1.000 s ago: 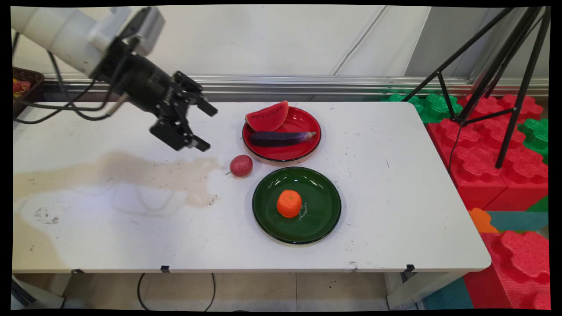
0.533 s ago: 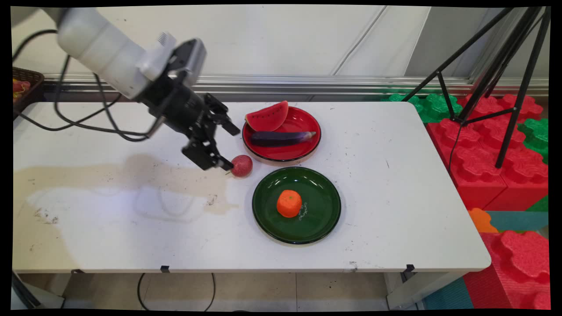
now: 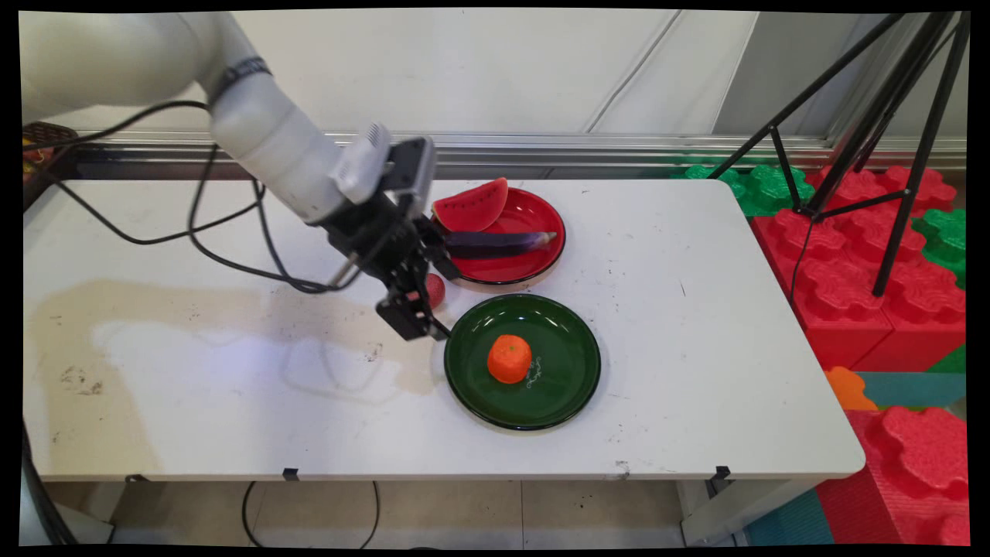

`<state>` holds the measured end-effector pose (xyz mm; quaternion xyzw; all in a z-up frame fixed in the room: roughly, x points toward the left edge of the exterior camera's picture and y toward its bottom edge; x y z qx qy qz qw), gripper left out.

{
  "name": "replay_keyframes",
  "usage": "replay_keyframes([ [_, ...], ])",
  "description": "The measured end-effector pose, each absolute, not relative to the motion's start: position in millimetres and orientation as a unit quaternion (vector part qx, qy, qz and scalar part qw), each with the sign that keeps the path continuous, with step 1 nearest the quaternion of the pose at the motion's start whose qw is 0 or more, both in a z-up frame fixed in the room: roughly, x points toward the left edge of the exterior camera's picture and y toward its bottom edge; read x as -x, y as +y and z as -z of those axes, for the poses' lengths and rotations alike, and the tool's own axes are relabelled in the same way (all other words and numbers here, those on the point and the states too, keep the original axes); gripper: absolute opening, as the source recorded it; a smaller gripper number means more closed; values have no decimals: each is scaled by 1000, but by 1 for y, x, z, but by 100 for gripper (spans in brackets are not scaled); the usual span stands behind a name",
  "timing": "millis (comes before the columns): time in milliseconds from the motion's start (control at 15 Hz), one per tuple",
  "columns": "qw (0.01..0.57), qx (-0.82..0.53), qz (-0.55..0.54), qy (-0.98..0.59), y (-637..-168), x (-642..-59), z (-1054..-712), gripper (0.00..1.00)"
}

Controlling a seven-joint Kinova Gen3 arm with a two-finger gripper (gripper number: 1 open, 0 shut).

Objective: Pick up the mandarin from the green plate

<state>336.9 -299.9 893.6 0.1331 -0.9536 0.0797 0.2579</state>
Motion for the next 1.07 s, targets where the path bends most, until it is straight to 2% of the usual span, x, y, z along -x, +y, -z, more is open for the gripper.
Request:
replay_keyframes([
  [1067,200,-104,-66,-972,-331,-267,-817,100],
])
